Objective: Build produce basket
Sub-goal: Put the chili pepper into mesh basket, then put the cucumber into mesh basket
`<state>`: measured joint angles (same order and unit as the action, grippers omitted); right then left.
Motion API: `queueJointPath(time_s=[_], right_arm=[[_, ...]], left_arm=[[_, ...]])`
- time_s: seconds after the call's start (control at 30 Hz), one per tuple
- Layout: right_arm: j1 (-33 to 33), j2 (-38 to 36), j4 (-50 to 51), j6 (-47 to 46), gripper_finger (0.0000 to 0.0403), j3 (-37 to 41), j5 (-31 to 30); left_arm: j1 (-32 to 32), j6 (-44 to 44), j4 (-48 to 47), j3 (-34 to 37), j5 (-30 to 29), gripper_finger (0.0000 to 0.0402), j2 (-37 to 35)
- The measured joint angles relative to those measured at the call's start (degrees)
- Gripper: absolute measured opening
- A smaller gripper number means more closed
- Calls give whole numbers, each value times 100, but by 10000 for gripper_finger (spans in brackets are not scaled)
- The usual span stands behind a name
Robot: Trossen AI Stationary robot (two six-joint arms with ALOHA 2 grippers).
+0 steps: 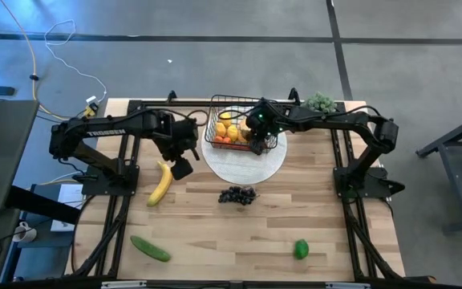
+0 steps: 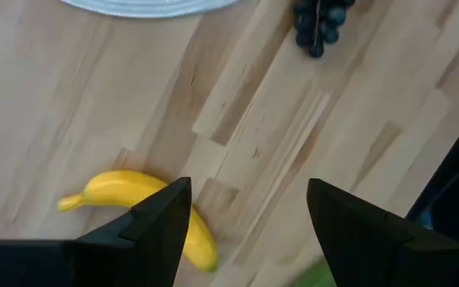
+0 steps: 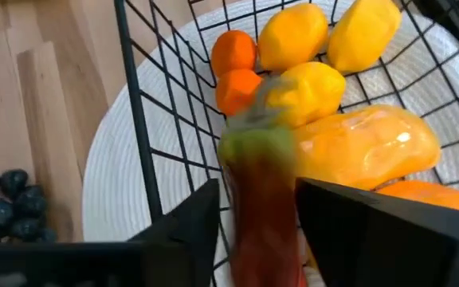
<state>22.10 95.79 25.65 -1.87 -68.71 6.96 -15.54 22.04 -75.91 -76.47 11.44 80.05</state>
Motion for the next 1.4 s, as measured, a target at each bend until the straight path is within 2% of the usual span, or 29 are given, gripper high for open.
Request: queueJointPath(time_s=[0.2, 0.57, 0.8, 1.03, 1.4], right_arm=[[-1, 0, 156, -523, 177, -81, -22], [-1, -9, 524, -1468, 178, -845, -87], [-1, -9, 680, -2113, 178, -1036, -391], [-116, -9, 940, -2229, 178, -1227, -396], [-417, -70, 1788, -1986, 178, -1686, -396]], left_arm=[[22, -497, -189, -2, -7, 241, 0], [26, -2203, -904, -2, -7, 241, -49], [357, -2777, -974, -2, -7, 241, -313], [1112, -2294, -918, -2, -4, 241, -638], [3130, -498, -16, 777, -116, 241, -1193]])
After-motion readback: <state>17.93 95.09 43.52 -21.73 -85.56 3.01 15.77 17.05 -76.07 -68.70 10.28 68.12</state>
